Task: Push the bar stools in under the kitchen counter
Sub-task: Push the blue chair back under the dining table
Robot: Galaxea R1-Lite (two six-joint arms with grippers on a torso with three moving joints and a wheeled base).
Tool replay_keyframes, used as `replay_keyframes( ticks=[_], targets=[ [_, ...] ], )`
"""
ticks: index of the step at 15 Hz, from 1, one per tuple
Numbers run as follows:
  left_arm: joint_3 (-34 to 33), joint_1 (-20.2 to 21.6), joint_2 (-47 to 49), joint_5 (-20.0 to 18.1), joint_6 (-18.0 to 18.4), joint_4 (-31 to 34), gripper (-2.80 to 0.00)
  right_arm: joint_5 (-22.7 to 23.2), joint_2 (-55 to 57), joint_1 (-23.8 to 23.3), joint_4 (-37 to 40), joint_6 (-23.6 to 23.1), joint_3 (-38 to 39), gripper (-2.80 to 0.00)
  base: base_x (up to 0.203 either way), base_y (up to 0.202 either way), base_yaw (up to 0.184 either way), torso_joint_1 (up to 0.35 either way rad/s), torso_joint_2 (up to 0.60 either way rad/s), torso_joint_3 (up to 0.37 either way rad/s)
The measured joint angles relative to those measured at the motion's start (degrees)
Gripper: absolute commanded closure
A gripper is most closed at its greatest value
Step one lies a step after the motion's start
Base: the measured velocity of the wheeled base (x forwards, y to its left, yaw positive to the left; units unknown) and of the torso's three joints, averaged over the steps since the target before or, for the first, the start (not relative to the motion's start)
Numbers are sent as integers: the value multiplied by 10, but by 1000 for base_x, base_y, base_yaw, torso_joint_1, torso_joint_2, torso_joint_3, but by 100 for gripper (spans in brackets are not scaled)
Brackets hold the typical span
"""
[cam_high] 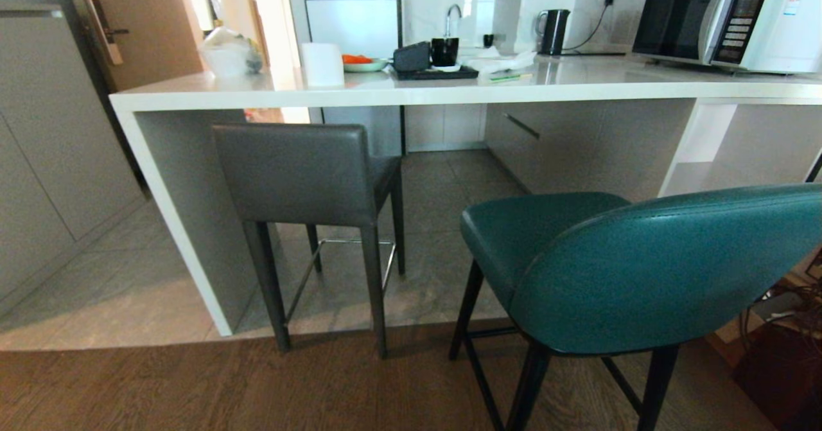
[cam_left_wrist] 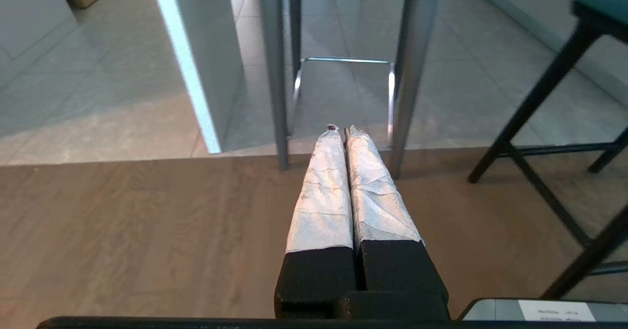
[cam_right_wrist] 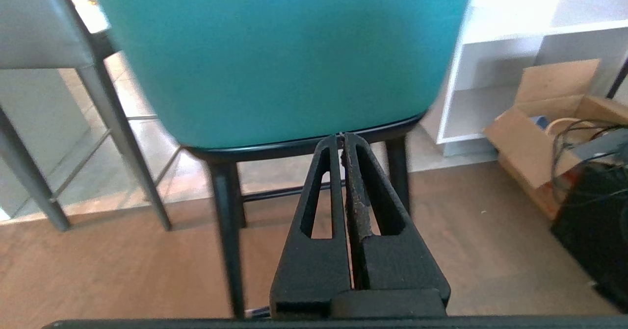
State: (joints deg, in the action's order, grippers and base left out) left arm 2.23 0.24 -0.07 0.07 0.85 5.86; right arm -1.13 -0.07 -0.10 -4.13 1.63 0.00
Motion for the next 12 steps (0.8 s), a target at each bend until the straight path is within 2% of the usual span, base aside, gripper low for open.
replay_keyframes(
  ticks=[12],
  targets=[
    [-1,0,0,0,0,-3,0,0,0,0,0,0,0,0,0,-194,1,2,4,3]
  ],
)
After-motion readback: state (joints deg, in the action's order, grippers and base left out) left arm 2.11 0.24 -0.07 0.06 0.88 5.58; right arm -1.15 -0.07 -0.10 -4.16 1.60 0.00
